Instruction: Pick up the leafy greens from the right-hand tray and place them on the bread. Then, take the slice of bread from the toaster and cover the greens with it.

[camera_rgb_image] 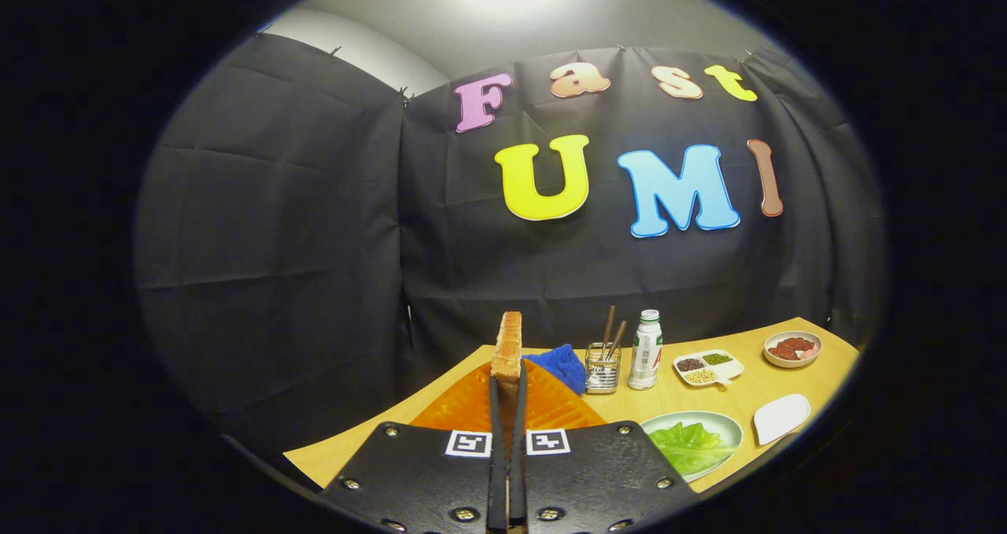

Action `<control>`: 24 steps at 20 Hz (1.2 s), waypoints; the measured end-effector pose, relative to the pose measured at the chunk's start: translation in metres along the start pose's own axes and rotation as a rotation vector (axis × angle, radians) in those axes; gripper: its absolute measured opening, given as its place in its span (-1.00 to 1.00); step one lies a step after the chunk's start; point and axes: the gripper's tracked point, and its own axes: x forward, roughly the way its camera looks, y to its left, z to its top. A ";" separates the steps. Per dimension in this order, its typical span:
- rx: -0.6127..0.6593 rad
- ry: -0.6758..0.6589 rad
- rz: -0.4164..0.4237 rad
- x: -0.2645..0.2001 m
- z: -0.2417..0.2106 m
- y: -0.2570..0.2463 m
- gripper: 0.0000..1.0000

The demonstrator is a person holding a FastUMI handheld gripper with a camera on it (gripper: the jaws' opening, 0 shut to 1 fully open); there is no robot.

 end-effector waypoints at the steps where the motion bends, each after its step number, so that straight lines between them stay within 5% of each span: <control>1: 0.000 -0.005 -0.002 -0.002 0.003 -0.006 -0.96; 24: -0.012 0.094 -0.155 -0.026 -0.045 -0.168 -0.96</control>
